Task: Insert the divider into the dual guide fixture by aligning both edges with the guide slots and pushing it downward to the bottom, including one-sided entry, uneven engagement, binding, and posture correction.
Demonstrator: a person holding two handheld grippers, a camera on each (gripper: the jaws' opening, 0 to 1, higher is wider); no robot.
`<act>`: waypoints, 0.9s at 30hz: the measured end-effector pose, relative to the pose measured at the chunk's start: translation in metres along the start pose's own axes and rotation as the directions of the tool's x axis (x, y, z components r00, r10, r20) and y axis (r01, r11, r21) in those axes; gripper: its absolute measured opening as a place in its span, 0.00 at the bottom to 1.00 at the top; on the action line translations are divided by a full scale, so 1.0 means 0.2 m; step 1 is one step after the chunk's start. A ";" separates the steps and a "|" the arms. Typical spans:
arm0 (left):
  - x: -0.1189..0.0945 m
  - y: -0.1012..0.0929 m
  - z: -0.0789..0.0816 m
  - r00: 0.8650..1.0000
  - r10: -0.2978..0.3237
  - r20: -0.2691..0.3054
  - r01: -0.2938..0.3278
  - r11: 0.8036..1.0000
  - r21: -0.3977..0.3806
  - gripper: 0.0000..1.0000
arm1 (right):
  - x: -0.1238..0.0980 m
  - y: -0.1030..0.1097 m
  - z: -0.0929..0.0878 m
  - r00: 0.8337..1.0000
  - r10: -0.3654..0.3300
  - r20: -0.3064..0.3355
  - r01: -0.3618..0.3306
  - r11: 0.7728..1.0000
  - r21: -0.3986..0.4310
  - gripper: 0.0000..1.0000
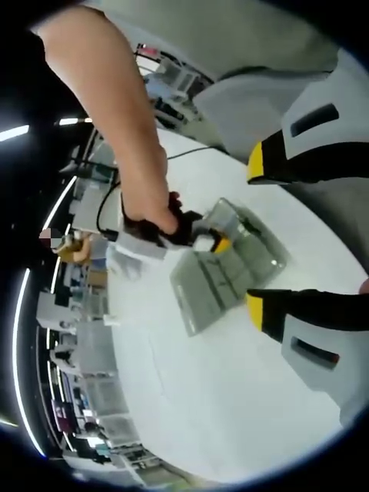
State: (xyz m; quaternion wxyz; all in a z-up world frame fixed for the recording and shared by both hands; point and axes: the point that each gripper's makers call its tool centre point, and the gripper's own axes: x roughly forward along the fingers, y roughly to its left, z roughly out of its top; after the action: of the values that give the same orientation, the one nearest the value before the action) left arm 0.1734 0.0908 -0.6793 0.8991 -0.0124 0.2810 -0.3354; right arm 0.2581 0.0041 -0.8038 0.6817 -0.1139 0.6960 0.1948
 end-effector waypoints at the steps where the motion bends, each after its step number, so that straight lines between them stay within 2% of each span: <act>1: 0.00 0.00 0.00 1.000 0.000 -0.002 0.000 1.000 0.000 0.52 | 0.00 0.00 0.00 1.000 0.003 -0.004 -0.003 1.000 -0.003 0.02; 11: 0.01 -0.01 0.00 1.000 -0.006 -0.018 0.006 1.000 0.014 0.52 | -0.01 -0.01 0.04 0.999 0.043 0.018 -0.041 0.995 -0.096 0.09; 18: 0.01 -0.02 0.01 1.000 -0.010 -0.025 0.010 1.000 0.027 0.52 | -0.08 -0.02 0.07 0.995 0.081 0.054 -0.074 0.990 -0.121 0.12; 23: 0.02 -0.03 0.02 1.000 -0.009 -0.027 0.010 0.999 0.034 0.52 | -0.11 -0.04 0.06 0.992 0.097 0.075 -0.086 0.986 -0.143 0.13; 27: 0.02 -0.04 0.02 0.999 -0.011 -0.030 0.012 0.999 0.035 0.52 | -0.14 -0.02 0.05 0.987 0.129 0.100 -0.107 0.975 -0.196 0.13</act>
State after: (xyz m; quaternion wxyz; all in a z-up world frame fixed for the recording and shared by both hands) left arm 0.1732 0.0823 -0.6770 0.8930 0.0069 0.2883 -0.3455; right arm 0.2693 0.0011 -0.7762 0.6929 -0.1255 0.6405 0.3064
